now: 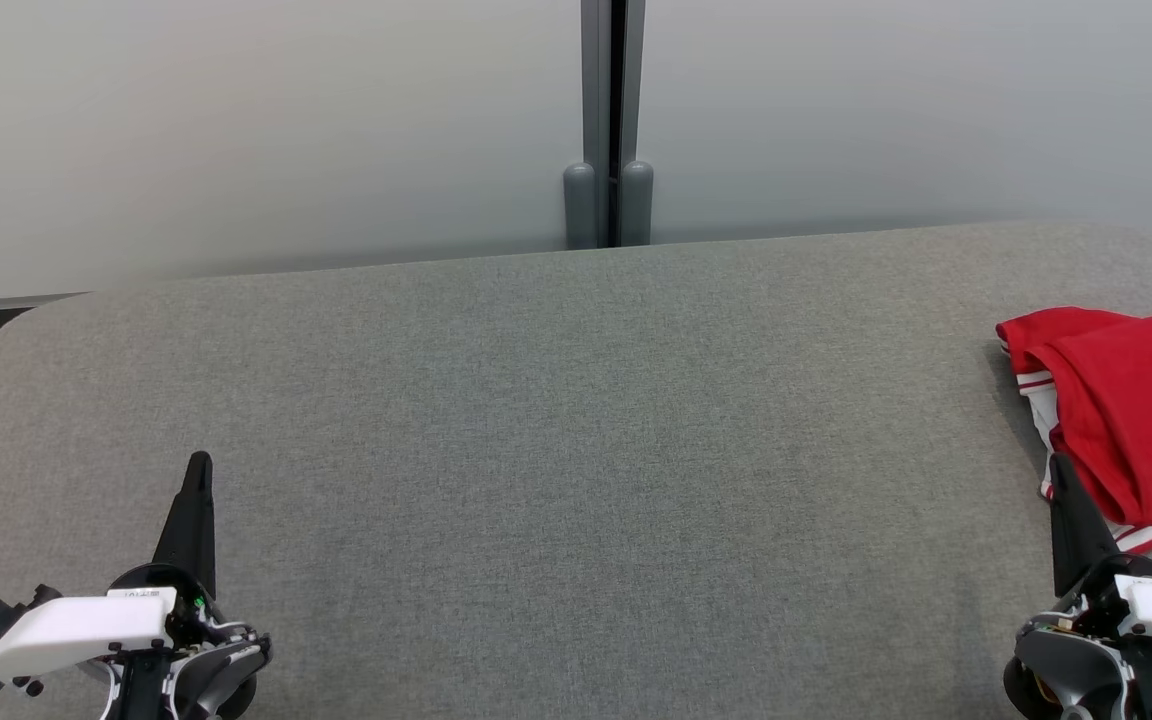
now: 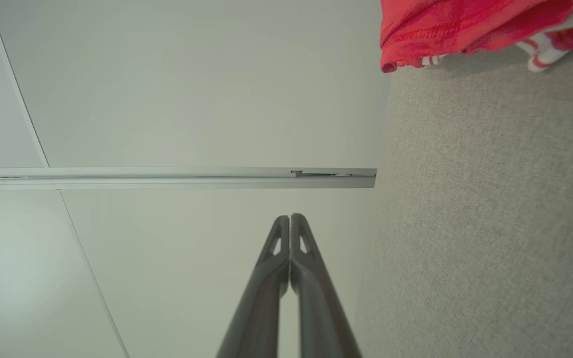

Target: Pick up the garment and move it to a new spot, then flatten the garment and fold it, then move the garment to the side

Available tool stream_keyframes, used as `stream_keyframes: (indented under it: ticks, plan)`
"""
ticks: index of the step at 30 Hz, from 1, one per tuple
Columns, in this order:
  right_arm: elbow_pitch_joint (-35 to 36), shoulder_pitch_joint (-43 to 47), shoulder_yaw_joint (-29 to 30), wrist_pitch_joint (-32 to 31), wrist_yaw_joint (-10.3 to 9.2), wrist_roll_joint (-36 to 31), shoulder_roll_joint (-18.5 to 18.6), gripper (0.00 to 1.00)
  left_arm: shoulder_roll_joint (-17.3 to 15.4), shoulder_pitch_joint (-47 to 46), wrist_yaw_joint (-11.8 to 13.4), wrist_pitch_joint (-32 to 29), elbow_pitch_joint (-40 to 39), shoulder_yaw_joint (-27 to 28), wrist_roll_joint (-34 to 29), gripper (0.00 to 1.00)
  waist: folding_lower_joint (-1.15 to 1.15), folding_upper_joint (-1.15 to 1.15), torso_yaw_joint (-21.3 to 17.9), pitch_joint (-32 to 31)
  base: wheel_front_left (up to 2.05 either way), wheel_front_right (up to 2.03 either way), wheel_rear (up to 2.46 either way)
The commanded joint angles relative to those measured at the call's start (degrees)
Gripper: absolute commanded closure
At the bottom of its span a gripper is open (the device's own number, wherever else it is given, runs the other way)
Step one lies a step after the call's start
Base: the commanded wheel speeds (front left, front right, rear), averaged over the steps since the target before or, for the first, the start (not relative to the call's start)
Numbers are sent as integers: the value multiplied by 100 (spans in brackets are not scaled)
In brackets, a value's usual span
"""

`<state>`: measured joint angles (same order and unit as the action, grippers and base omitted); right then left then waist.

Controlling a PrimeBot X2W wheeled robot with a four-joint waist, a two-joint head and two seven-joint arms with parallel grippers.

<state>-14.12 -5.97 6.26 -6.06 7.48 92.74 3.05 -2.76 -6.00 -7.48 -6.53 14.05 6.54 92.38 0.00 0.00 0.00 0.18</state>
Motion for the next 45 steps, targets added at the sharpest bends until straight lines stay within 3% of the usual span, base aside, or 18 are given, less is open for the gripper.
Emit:
stream_keyframes:
  ticks: [1,45]
  plan:
    - [-7,-57,2,-35,2,-16,7,100,-11,-53,-18,-19,6,22,5,100,0,0,0,0,0,0,0]
    - [-8,-59,21,-39,2,-37,-5,100,-11,-53,-18,-18,4,20,7,100,0,0,0,0,0,0,0]
